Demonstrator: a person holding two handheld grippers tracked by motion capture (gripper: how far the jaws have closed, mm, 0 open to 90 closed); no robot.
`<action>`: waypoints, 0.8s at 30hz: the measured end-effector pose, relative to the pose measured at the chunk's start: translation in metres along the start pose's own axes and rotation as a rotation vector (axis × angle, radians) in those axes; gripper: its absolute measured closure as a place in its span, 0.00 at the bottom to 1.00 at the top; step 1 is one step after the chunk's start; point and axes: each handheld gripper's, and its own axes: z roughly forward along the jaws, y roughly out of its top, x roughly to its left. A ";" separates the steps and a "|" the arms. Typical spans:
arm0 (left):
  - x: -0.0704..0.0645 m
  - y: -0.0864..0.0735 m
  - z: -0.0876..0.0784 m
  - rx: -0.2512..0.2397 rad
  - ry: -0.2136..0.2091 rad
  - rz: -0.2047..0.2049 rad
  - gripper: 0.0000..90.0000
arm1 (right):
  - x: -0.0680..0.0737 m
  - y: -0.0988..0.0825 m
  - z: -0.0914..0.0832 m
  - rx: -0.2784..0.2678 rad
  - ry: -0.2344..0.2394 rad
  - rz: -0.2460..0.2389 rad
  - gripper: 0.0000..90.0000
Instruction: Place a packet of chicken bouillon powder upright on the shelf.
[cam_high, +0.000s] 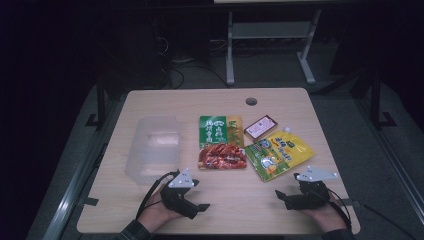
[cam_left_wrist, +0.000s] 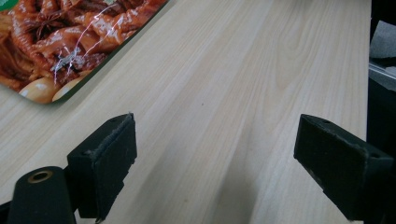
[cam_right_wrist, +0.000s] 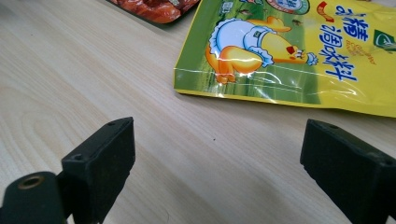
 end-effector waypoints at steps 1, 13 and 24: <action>-0.001 0.001 0.000 -0.002 -0.001 -0.007 0.14 | 0.000 0.000 0.000 0.003 0.002 0.004 0.12; 0.002 0.003 -0.001 0.002 -0.006 -0.020 0.14 | -0.006 0.012 -0.001 0.030 0.043 0.059 0.34; 0.002 0.009 0.003 -0.002 -0.011 0.003 0.14 | -0.019 0.034 0.000 0.001 0.039 0.082 0.72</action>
